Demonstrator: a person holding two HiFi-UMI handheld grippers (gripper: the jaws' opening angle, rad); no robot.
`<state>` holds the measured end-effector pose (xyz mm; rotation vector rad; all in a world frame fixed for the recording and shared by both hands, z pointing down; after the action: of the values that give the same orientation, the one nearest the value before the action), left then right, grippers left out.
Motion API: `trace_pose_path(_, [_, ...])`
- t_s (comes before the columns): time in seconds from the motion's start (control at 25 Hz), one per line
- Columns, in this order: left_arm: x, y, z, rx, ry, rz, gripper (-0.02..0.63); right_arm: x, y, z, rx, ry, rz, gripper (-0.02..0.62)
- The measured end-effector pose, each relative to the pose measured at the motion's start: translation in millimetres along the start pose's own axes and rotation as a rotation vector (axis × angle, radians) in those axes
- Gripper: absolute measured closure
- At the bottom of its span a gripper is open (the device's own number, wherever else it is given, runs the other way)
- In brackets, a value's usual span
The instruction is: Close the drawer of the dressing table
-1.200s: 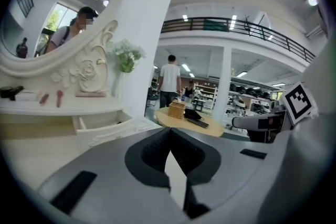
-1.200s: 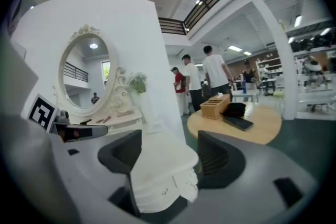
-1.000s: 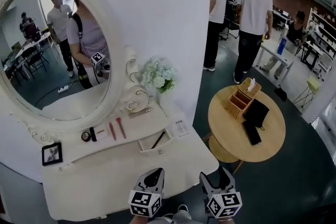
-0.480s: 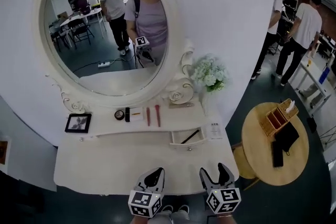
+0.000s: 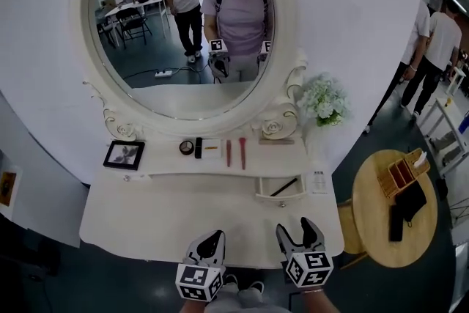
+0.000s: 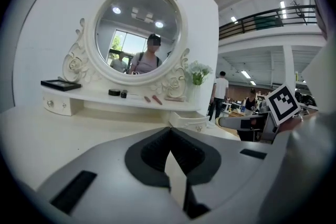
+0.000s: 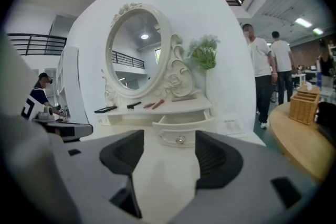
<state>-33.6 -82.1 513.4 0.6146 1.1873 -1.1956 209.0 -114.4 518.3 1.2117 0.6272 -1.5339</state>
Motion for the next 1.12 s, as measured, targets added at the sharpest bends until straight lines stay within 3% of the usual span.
trace_pose_path(0.52, [7.1,-17.6,8.6,-0.013,0.009,-0.01,0.604,1.6,2.6,42.2,-0.035,-0.052,-0.041,0.322])
trace_pose_path(1.12, [3.5,-42.8,17.1,-0.005,-0.005,-0.037,0.604,-14.3,8.8,84.9,-0.115,-0.166,-0.108,0.41])
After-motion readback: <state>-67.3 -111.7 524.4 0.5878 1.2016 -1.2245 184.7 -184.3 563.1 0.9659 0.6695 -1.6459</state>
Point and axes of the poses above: the fingertips, and each gripper's own axes: z forward along the fingers, y to its right, x out of its top, the point moved 7 cm from there along -z, backward along the fingers, and after that the axes turned 1 degree about x, right-handed, at the moved point
